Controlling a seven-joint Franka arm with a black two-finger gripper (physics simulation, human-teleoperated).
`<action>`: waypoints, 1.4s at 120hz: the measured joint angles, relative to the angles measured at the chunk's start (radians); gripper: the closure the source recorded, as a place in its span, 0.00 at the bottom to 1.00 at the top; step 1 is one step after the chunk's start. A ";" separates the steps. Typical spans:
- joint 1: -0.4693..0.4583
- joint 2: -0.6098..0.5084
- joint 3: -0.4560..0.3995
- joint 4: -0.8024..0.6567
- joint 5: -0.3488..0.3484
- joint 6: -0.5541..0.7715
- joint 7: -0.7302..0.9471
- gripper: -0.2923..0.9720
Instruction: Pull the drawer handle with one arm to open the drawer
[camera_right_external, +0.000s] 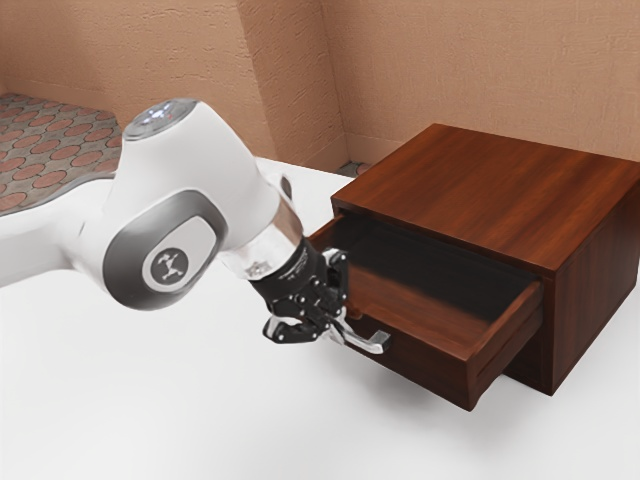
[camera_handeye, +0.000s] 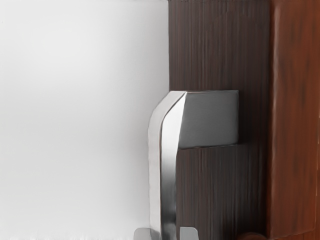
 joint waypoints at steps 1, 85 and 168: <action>0.000 -0.002 0.000 -0.002 0.000 0.000 0.000 0.85; 0.003 -0.066 -0.008 -0.066 0.000 -0.002 -0.002 0.85; 0.022 0.049 -0.018 0.225 0.012 -0.145 -0.001 0.45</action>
